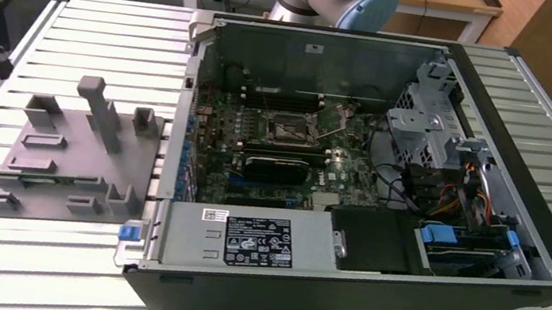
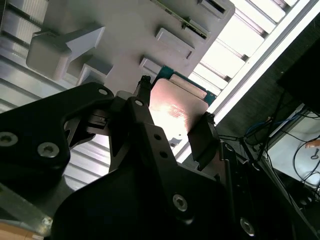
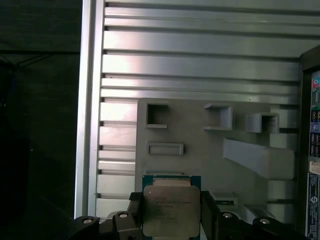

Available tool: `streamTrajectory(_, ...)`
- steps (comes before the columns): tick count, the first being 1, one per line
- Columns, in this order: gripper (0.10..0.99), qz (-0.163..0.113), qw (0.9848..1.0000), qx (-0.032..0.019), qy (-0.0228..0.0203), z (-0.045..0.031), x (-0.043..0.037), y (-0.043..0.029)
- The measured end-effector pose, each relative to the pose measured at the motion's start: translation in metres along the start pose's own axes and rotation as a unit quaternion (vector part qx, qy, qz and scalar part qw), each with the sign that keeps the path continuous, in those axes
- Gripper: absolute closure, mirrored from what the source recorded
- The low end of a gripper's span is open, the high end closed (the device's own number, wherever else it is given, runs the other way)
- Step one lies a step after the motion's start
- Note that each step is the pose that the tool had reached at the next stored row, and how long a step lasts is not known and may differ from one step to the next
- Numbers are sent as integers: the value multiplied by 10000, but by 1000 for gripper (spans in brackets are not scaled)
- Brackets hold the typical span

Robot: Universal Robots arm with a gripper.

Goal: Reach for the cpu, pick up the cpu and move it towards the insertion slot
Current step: 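Pick up the cpu and move it towards the insertion slot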

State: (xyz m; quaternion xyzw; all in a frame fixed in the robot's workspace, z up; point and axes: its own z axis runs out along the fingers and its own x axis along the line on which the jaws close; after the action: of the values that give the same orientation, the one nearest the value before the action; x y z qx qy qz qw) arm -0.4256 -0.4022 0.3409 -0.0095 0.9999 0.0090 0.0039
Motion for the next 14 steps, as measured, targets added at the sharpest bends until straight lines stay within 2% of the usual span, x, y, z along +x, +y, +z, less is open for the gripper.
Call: streamTrajectory(14,541,0,10000,7,0,-111,-1,2)
